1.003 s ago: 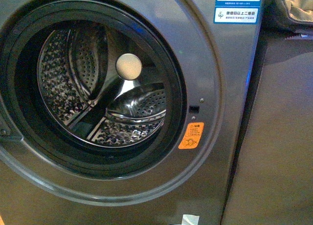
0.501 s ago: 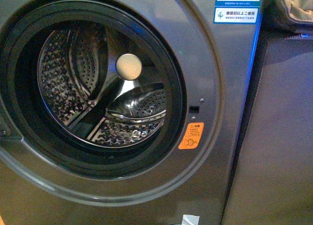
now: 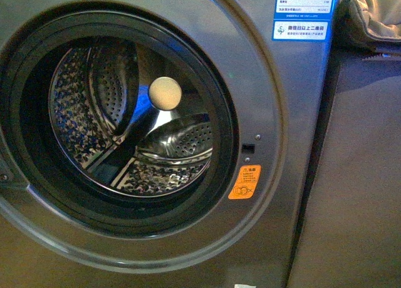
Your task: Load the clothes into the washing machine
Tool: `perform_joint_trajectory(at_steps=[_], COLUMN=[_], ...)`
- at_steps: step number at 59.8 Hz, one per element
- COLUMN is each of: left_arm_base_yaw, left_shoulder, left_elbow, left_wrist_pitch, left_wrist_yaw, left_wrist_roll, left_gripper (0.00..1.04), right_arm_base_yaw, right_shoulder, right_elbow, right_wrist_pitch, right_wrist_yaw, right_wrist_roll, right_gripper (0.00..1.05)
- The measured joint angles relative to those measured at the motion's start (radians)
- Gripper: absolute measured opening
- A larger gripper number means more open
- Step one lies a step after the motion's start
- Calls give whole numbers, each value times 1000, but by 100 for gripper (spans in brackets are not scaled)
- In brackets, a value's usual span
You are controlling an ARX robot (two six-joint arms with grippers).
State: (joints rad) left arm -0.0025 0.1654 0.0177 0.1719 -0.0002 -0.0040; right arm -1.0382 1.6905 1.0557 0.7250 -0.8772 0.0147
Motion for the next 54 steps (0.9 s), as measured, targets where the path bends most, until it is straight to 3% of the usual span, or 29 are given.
perform_joint_trajectory(at_steps=[16, 29, 54], left_arm_base_yaw=[0, 0, 0], left_shoulder=[0, 0, 0], left_elbow=[0, 0, 0], left_wrist_pitch=[0, 0, 0], left_wrist_yaw=[0, 0, 0], left_wrist_roll=[0, 0, 0], left_gripper=[98, 98, 98], right_arm_base_yaw=[129, 338, 1052], right_shoulder=[-221, -365, -359], right_elbow=[92, 222, 636], right_wrist_pitch=[86, -69, -707], right_wrist_yaw=[29, 111, 461], right_wrist_roll=[237, 298, 46], right_gripper=[11, 11, 11])
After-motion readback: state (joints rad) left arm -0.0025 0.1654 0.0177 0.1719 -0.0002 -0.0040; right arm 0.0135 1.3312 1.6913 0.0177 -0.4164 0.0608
